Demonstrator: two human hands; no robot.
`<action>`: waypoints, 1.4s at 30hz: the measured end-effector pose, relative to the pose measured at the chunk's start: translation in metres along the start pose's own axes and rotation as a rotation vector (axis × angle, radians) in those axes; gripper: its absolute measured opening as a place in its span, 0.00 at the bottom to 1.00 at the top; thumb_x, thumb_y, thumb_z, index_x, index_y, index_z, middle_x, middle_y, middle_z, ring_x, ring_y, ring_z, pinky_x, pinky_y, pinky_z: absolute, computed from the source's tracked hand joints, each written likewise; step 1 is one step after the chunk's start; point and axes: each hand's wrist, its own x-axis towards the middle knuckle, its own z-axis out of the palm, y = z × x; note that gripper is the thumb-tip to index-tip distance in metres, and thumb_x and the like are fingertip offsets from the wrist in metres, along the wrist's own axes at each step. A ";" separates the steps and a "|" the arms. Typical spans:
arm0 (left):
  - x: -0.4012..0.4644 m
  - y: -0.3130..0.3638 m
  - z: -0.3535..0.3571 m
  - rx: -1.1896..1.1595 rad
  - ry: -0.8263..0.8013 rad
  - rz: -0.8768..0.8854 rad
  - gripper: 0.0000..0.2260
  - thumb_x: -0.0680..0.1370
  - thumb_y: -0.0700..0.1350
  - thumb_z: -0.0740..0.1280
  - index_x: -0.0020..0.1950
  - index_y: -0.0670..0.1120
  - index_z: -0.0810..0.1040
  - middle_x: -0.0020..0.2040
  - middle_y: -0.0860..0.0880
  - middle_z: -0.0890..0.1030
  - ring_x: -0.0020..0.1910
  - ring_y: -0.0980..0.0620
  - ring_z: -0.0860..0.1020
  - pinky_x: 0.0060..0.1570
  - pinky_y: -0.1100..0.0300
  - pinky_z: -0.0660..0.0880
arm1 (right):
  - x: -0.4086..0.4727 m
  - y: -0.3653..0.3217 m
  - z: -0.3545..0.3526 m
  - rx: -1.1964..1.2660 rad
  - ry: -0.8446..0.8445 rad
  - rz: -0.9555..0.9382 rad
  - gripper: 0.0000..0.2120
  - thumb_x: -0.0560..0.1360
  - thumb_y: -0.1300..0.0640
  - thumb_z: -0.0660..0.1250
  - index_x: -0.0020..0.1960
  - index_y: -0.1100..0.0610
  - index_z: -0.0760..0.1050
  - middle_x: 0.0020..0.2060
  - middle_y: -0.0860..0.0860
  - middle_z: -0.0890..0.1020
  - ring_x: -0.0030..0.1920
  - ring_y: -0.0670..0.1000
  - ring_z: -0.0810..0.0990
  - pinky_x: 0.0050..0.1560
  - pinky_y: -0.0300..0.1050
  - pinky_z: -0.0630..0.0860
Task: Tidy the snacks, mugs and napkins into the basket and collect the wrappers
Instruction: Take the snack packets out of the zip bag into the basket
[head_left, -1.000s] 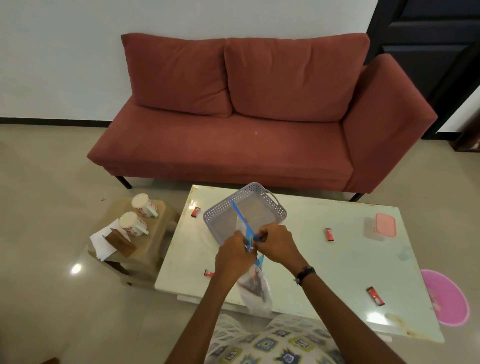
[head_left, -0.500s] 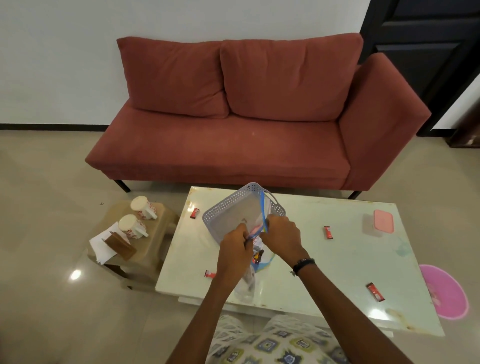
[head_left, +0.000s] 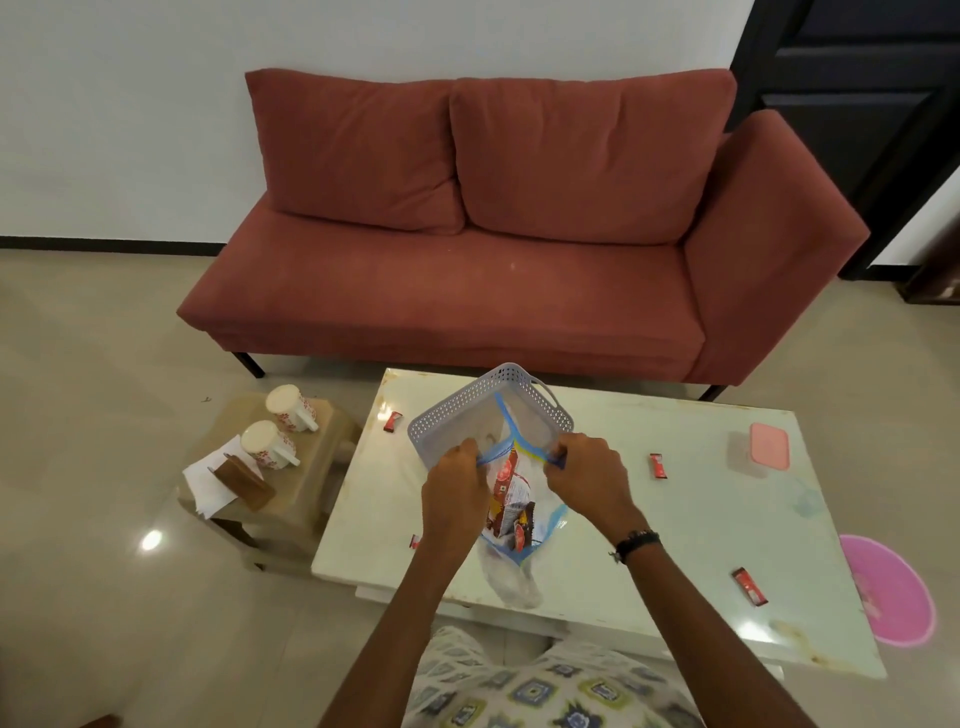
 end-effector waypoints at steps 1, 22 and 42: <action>0.000 -0.002 0.001 -0.010 0.012 0.003 0.10 0.79 0.47 0.62 0.56 0.43 0.74 0.56 0.44 0.81 0.52 0.47 0.80 0.54 0.57 0.77 | 0.001 0.003 -0.003 -0.040 -0.023 0.004 0.08 0.72 0.59 0.65 0.49 0.58 0.78 0.50 0.57 0.82 0.50 0.60 0.80 0.49 0.49 0.77; 0.019 -0.015 -0.006 -0.292 -0.015 -0.071 0.09 0.82 0.46 0.55 0.58 0.43 0.68 0.54 0.43 0.79 0.51 0.46 0.80 0.42 0.64 0.76 | 0.021 0.005 -0.013 -0.079 0.238 -0.033 0.06 0.74 0.65 0.63 0.50 0.60 0.75 0.48 0.57 0.80 0.48 0.61 0.78 0.42 0.49 0.73; 0.000 -0.004 0.004 -0.417 0.069 -0.038 0.02 0.81 0.43 0.57 0.49 0.47 0.66 0.47 0.48 0.77 0.43 0.51 0.78 0.36 0.69 0.73 | 0.028 -0.022 0.073 0.018 -0.278 0.128 0.17 0.78 0.52 0.57 0.61 0.61 0.72 0.60 0.59 0.77 0.61 0.59 0.76 0.60 0.50 0.72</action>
